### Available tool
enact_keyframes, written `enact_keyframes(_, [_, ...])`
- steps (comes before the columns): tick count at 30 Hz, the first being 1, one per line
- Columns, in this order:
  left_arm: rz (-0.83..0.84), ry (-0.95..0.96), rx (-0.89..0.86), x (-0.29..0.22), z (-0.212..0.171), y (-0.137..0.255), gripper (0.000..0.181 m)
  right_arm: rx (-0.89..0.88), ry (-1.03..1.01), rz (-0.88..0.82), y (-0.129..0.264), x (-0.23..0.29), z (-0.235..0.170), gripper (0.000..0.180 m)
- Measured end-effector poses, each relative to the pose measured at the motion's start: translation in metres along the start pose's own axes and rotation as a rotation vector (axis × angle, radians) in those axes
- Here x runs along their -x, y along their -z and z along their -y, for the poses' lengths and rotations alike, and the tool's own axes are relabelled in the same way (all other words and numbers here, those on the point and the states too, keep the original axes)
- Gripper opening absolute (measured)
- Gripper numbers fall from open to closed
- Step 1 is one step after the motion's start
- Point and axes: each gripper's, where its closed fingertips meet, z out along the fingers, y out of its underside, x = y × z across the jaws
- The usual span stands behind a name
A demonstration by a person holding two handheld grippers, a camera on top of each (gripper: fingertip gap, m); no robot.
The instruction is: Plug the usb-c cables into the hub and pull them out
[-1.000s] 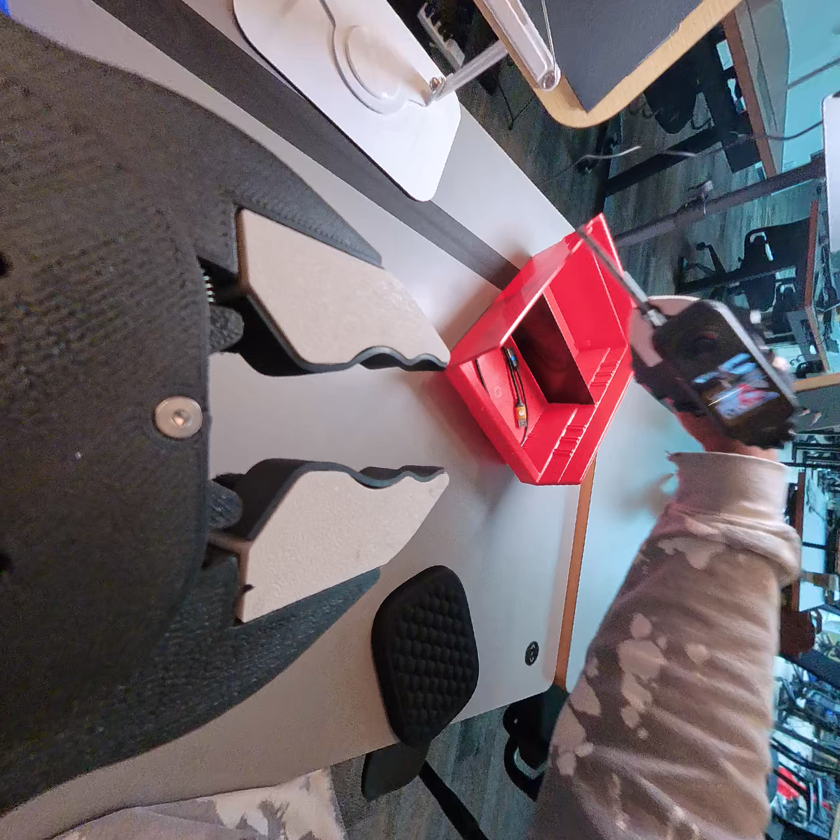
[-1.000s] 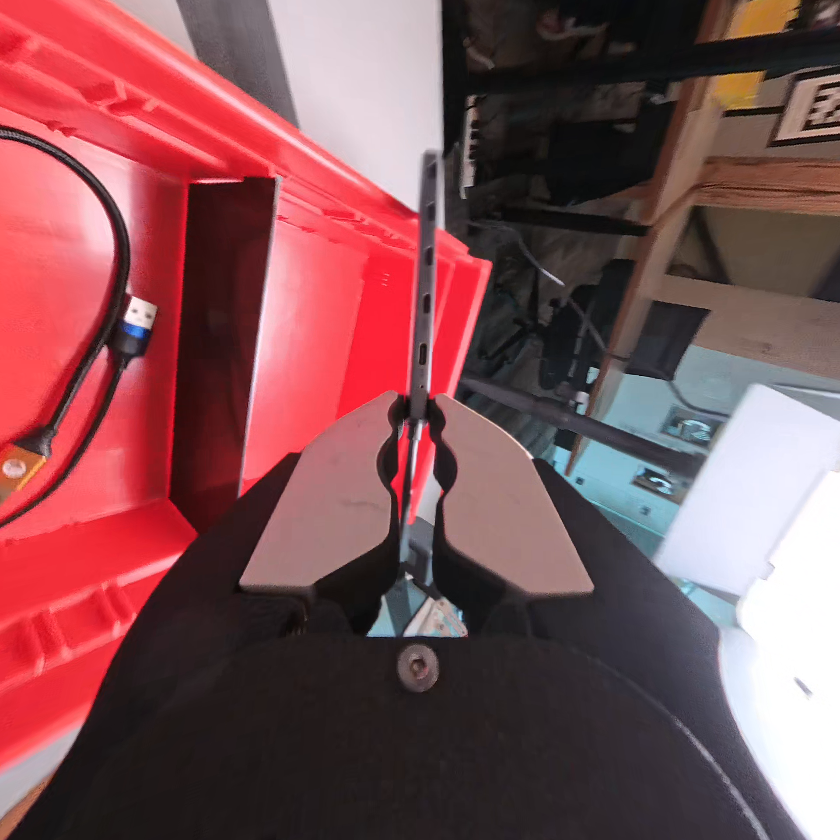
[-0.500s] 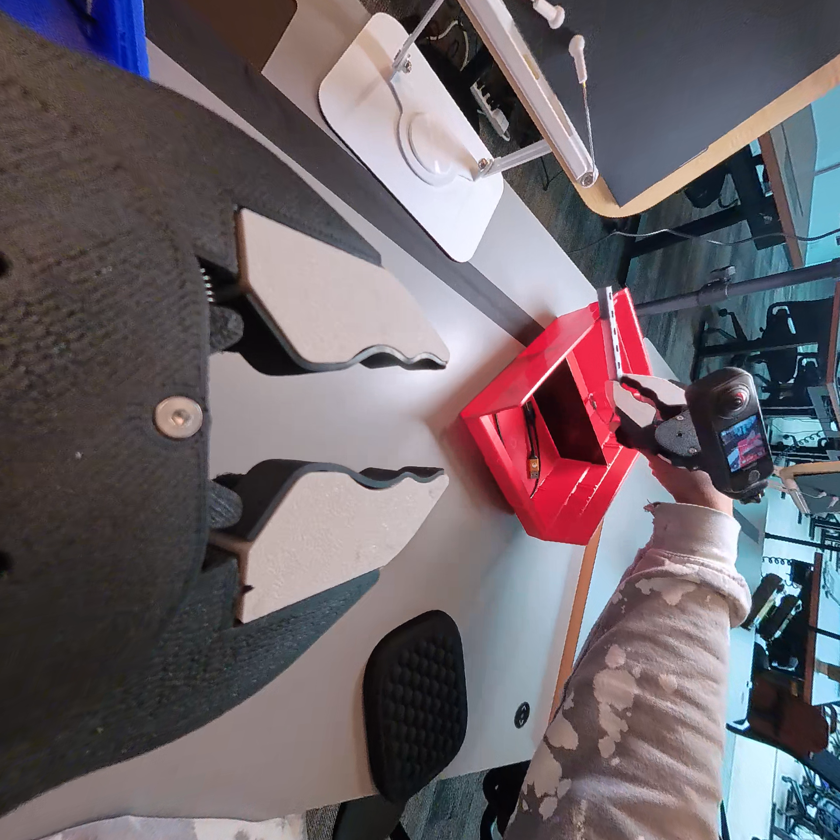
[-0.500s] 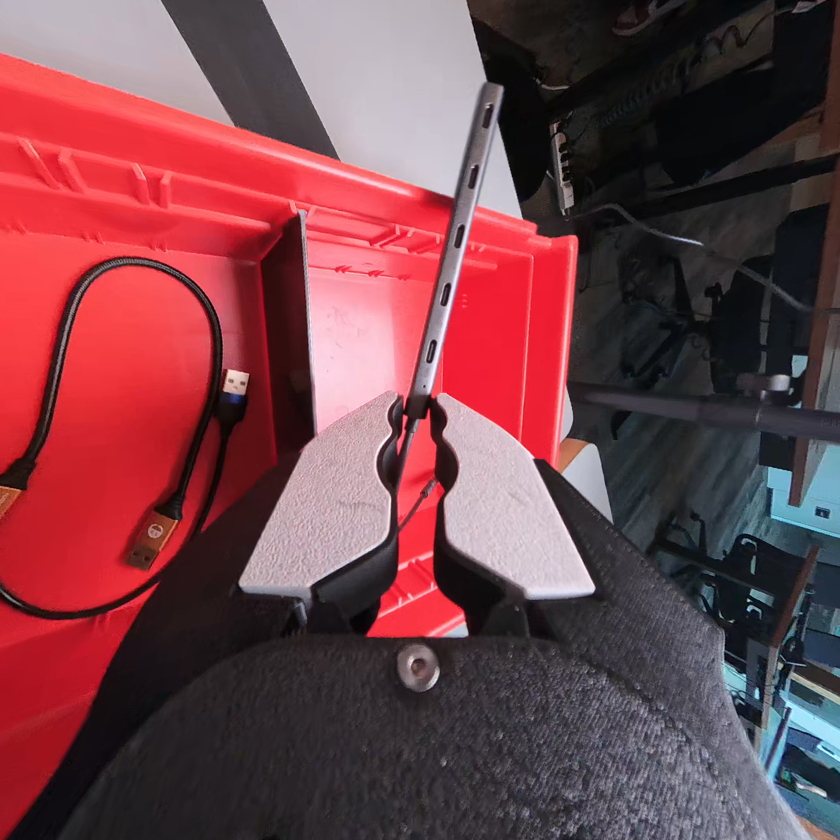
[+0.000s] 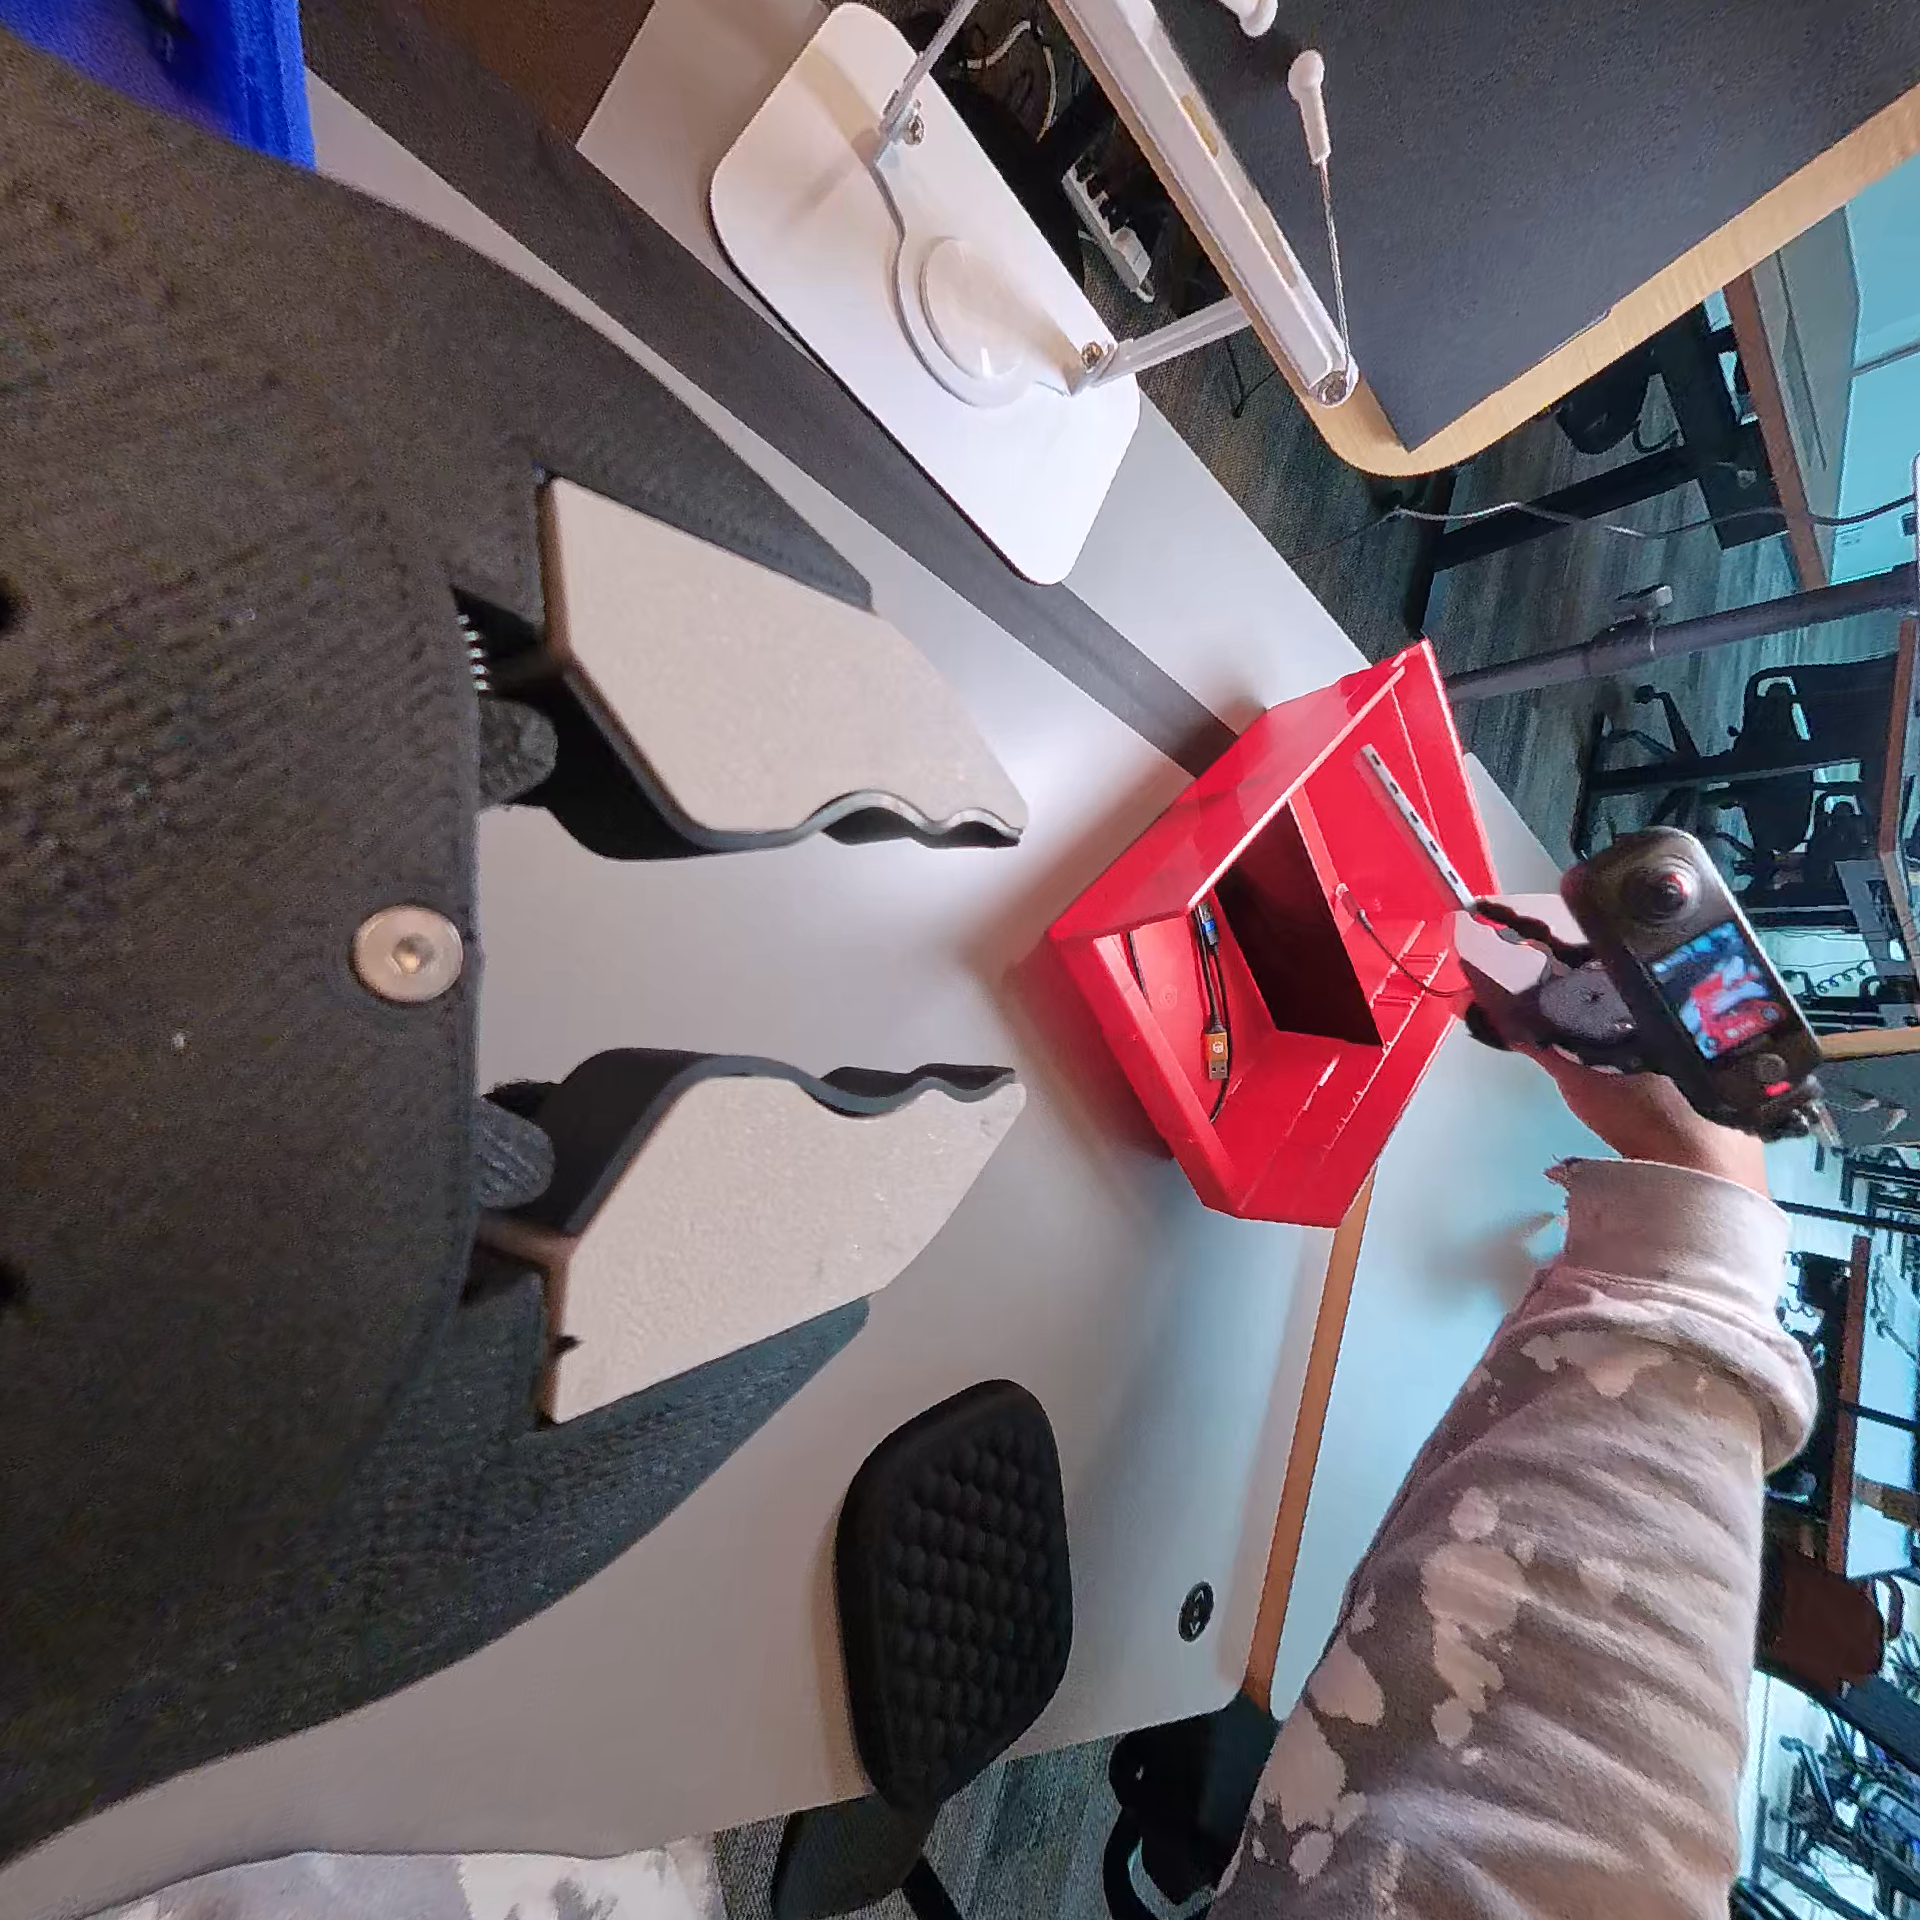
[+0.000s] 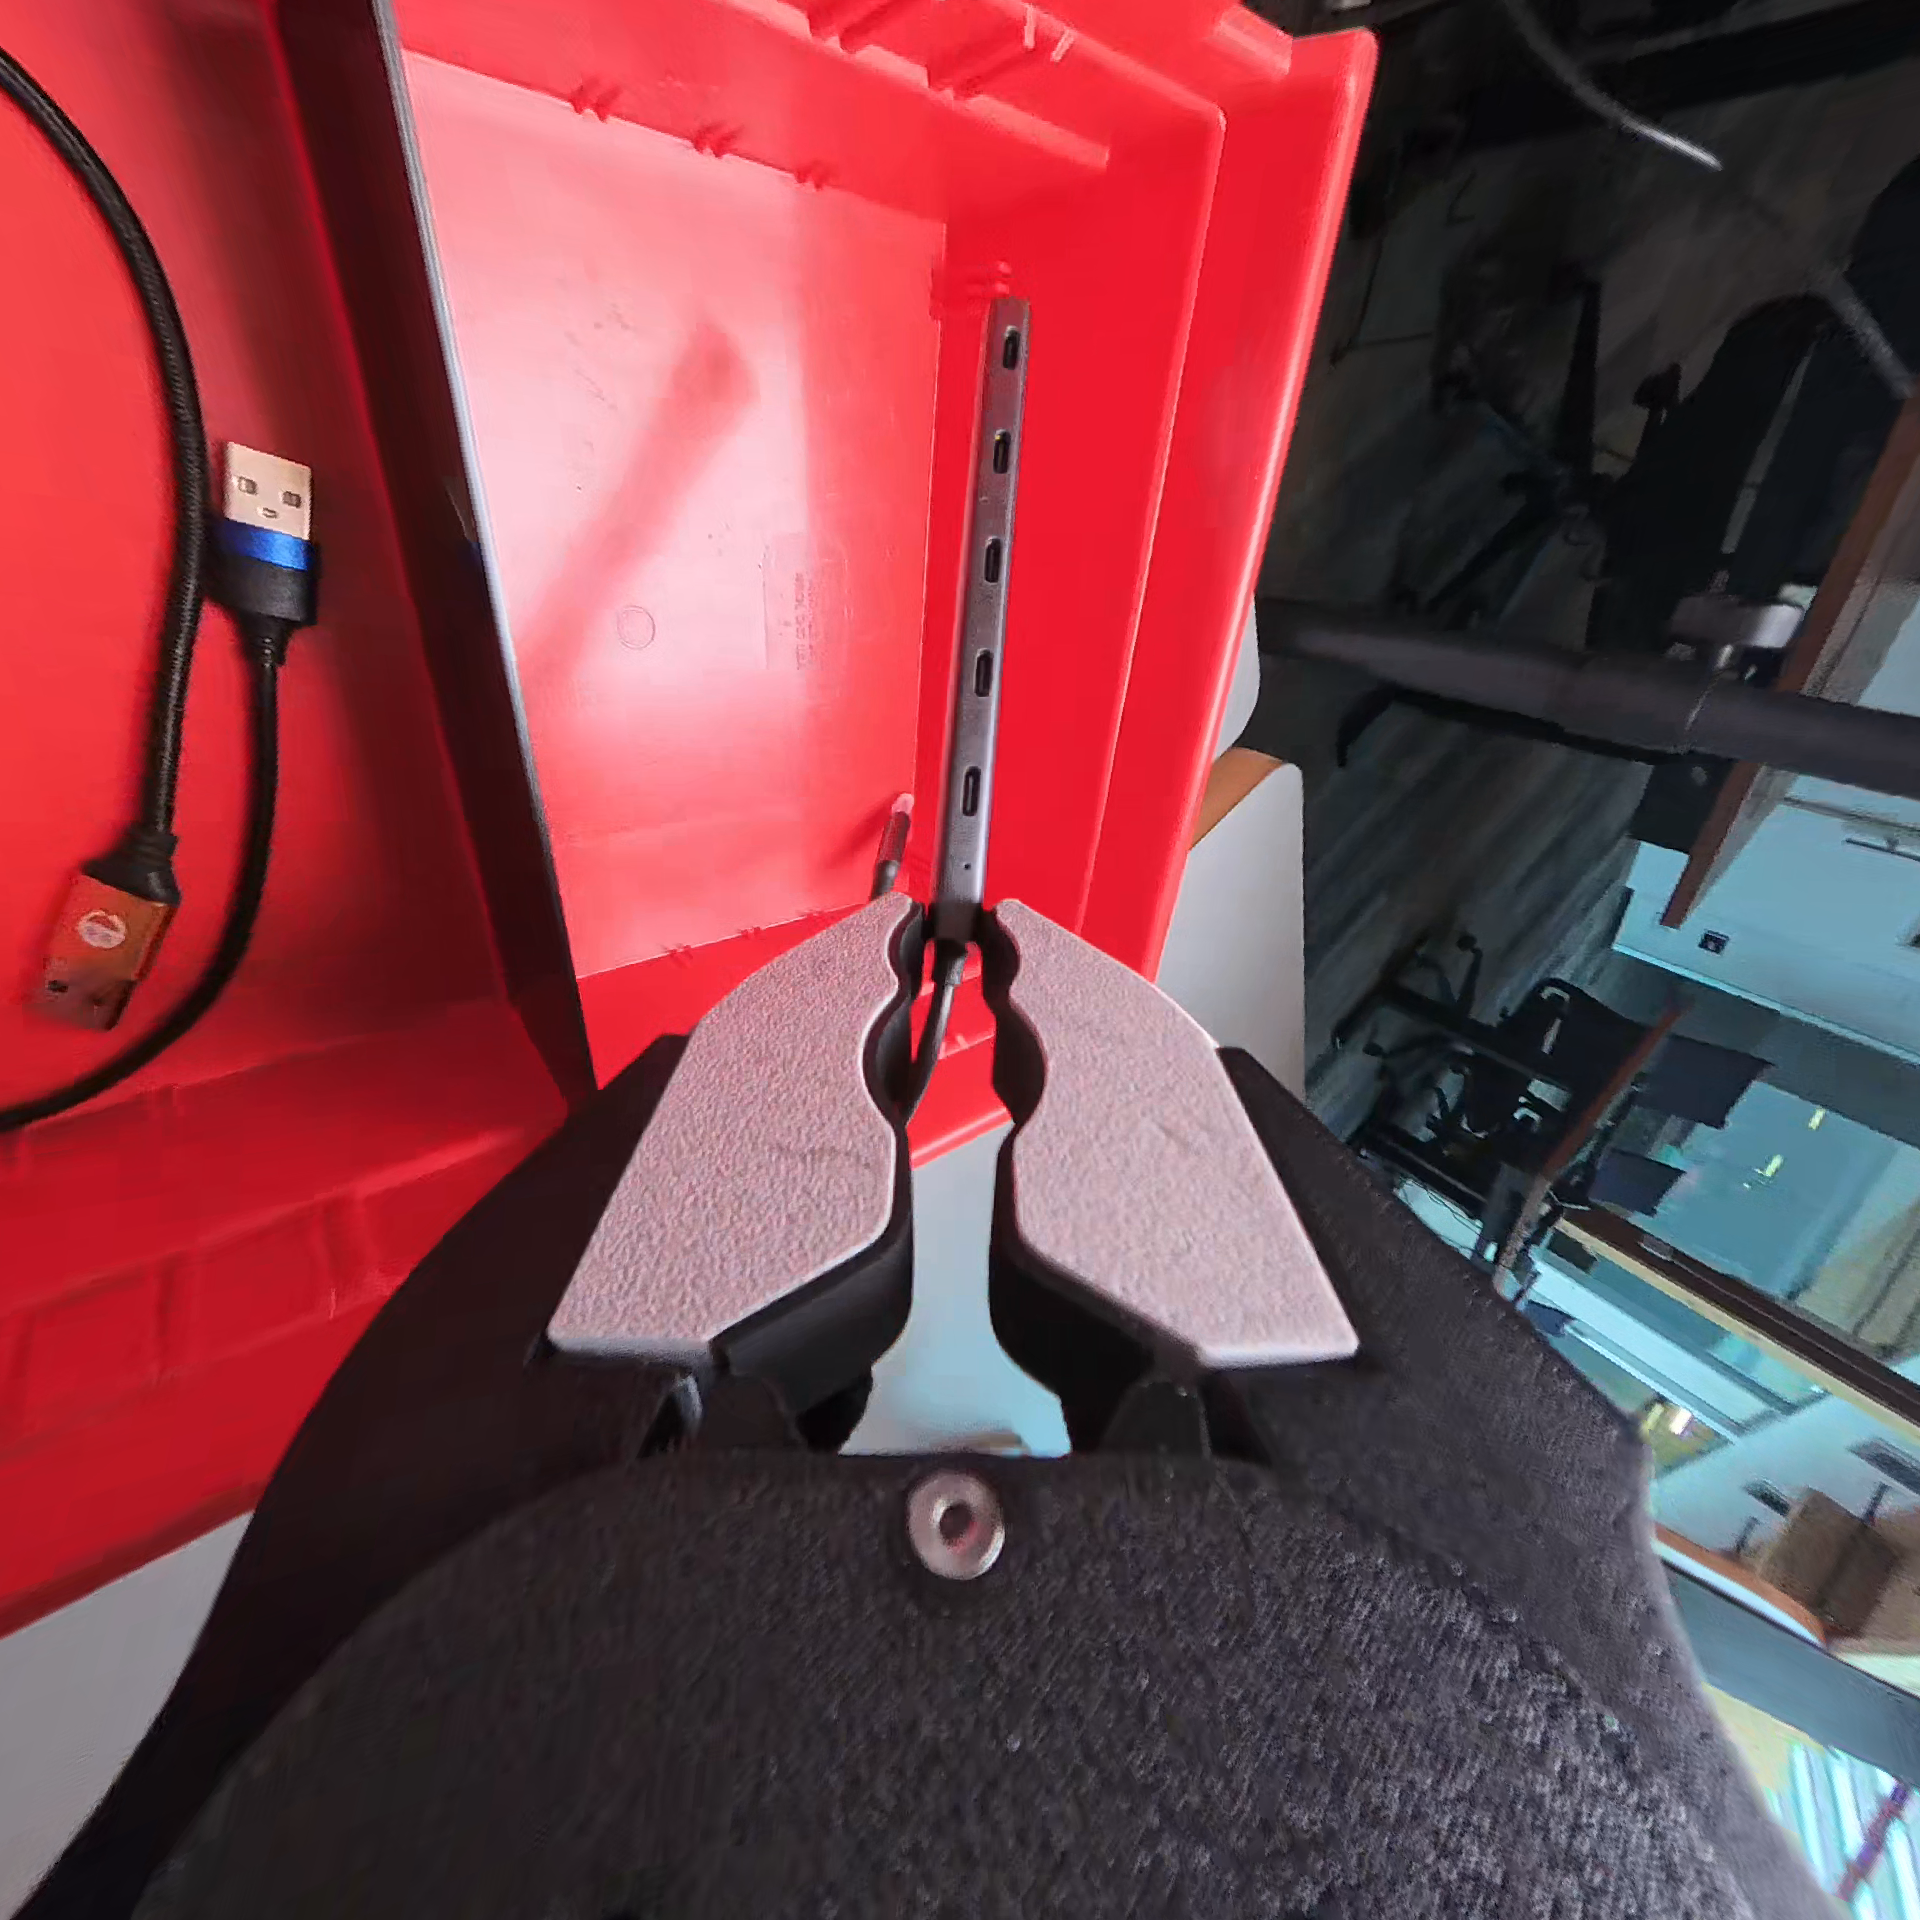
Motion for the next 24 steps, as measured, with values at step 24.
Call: enact_keyframes(24, [0.102,0.065,-0.012,0.029,-0.003,0.023,0.04,-1.168,-0.622,0.135,0.221,0.111,0.129,0.032])
